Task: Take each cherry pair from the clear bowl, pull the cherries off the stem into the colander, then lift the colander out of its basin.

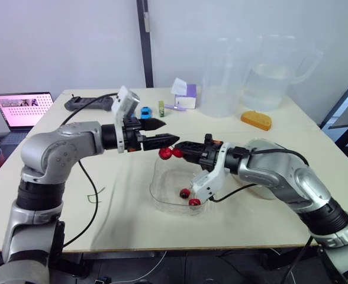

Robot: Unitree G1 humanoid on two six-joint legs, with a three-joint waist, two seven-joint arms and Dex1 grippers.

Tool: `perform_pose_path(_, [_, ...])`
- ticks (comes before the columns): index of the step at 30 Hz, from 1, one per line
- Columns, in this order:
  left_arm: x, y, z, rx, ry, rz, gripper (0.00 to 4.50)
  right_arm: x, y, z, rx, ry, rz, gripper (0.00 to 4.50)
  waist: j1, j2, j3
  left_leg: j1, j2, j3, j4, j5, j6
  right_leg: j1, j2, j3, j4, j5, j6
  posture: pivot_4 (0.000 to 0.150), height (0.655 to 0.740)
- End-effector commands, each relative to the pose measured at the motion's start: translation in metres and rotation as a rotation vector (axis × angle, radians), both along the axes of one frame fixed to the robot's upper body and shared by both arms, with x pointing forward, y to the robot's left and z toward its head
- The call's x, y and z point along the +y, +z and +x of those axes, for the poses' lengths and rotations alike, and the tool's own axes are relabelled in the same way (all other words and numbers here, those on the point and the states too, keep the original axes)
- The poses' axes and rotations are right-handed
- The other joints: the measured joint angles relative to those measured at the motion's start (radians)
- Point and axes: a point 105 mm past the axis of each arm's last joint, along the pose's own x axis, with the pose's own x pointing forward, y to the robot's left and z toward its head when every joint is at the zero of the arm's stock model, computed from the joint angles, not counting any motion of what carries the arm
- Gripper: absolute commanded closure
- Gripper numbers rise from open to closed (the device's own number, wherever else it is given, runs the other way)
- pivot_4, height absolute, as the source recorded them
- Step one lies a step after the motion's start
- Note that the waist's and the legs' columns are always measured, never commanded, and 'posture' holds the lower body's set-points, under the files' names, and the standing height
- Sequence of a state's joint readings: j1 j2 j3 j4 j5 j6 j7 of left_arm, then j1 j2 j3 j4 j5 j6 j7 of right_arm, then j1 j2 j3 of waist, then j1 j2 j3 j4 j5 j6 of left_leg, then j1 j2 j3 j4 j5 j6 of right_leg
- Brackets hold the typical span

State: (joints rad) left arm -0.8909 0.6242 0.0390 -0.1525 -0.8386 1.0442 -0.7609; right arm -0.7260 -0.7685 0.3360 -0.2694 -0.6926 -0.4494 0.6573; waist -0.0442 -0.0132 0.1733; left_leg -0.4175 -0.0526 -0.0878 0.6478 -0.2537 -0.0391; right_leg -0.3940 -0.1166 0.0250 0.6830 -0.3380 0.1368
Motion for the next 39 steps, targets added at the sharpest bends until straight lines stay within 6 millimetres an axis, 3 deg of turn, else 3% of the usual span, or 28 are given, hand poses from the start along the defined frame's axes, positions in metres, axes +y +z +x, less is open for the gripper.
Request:
perform_pose_path(1, [-0.002, 0.012, 0.001, -0.029, 0.013, -0.004, 0.00, 0.000, 0.017, -0.002, -0.064, 0.015, 0.003, 2.92, 0.000, 0.000, 0.000, 0.000, 0.000, 0.000, 0.000, 0.000, 0.000, 0.000, 0.000, 0.000, 0.000, 0.000, 0.000, 0.150, 0.7371])
perform_pose_path(2, [-0.002, 0.011, 0.002, -0.019, 0.022, 0.004, 0.00, 0.000, 0.018, -0.002, -0.066, 0.017, 0.003, 2.92, 0.000, 0.000, 0.000, 0.000, 0.000, 0.000, 0.000, 0.000, 0.000, 0.000, 0.000, 0.000, 0.000, 0.000, 0.000, 0.150, 0.7371])
perform_pose_path(4, [-0.002, 0.010, 0.002, -0.011, 0.023, 0.011, 0.83, 0.000, 0.018, -0.001, -0.068, 0.016, 0.005, 2.96, -0.001, 0.000, 0.000, 0.000, 0.000, 0.000, 0.000, 0.000, 0.000, 0.000, 0.000, 0.000, 0.000, 0.000, 0.000, 0.150, 0.7371])
perform_pose_path(11, [-0.008, 0.005, 0.001, 0.016, -0.002, 0.034, 4.37, 0.001, 0.018, 0.001, -0.072, 0.021, 0.003, 2.96, -0.001, 0.000, 0.000, 0.000, 0.000, 0.000, 0.000, 0.000, 0.000, 0.000, 0.000, 0.000, 0.000, 0.000, 0.000, 0.150, 0.7371])
perform_pose_path(16, [-0.008, 0.006, 0.000, 0.021, -0.010, 0.030, 4.45, -0.002, 0.016, 0.002, 0.015, 0.003, 0.037, 2.96, 0.000, 0.000, 0.000, 0.000, 0.000, 0.000, 0.000, 0.000, 0.000, 0.000, 0.000, 0.000, 0.000, 0.000, 0.000, 0.150, 0.7371])
perform_pose_path(19, [-0.006, 0.005, 0.000, 0.023, -0.009, 0.030, 4.50, -0.006, 0.008, 0.003, 0.179, -0.044, 0.076, 1.99, 0.000, 0.000, 0.000, 0.000, 0.000, 0.000, 0.000, 0.000, 0.000, 0.000, 0.000, 0.000, 0.000, 0.000, 0.000, 0.150, 0.7371])
perform_pose_path(23, [-0.001, 0.005, 0.004, 0.020, 0.010, 0.033, 4.50, -0.007, 0.009, -0.003, 0.221, -0.036, 0.071, 0.06, 0.000, 0.000, 0.000, 0.000, 0.000, 0.000, 0.000, 0.000, 0.000, 0.000, 0.000, 0.000, 0.000, 0.000, 0.000, 0.150, 0.7371])
perform_pose_path(25, [0.003, 0.005, 0.007, 0.013, 0.022, 0.037, 4.50, -0.013, 0.006, -0.008, 0.391, -0.052, 0.129, 0.02, 0.000, 0.000, 0.000, 0.000, 0.000, 0.000, 0.000, 0.000, 0.000, 0.000, 0.000, 0.000, 0.000, 0.000, 0.000, 0.150, 0.7371])
perform_pose_path(27, [0.005, 0.007, 0.007, 0.001, 0.022, 0.030, 4.50, -0.023, 0.008, -0.011, 0.670, -0.109, 0.261, 0.02, 0.000, 0.000, 0.000, 0.000, 0.000, -0.001, 0.000, 0.000, 0.000, 0.001, 0.000, 0.000, 0.000, 0.000, 0.000, 0.150, 0.7371])
perform_pose_path(30, [0.004, 0.009, 0.004, -0.019, 0.002, 0.016, 4.50, -0.033, 0.015, -0.012, 0.900, -0.173, 0.376, 0.02, 0.002, 0.000, 0.000, 0.000, 0.000, -0.002, 0.002, 0.000, 0.000, 0.002, 0.000, -0.001, 0.000, 0.000, 0.000, 0.150, 0.7371])
perform_pose_path(32, [0.000, 0.017, -0.004, -0.072, -0.049, -0.028, 4.50, -0.036, 0.039, -0.012, 1.305, -0.158, 0.654, 0.02, 0.001, 0.000, 0.000, 0.000, 0.000, -0.003, 0.002, 0.000, 0.000, 0.003, -0.001, -0.002, 0.000, 0.000, 0.000, 0.150, 0.7371])
perform_pose_path(34, [-0.003, 0.019, -0.011, -0.098, -0.085, -0.050, 4.50, -0.033, 0.059, -0.011, 1.413, -0.133, 0.752, 0.02, -0.002, 0.000, 0.000, 0.000, 0.001, -0.003, 0.002, 0.000, 0.000, 0.002, -0.001, -0.002, 0.000, 0.000, 0.000, 0.150, 0.7371])
perform_pose_path(39, [-0.007, 0.018, -0.017, -0.107, -0.099, -0.059, 4.50, -0.029, 0.069, -0.015, 1.619, -0.100, 0.778, 0.02, 0.002, 0.000, 0.000, 0.000, 0.002, -0.004, 0.000, 0.000, 0.000, 0.002, -0.001, -0.003, 0.000, 0.000, 0.000, 0.150, 0.7371])
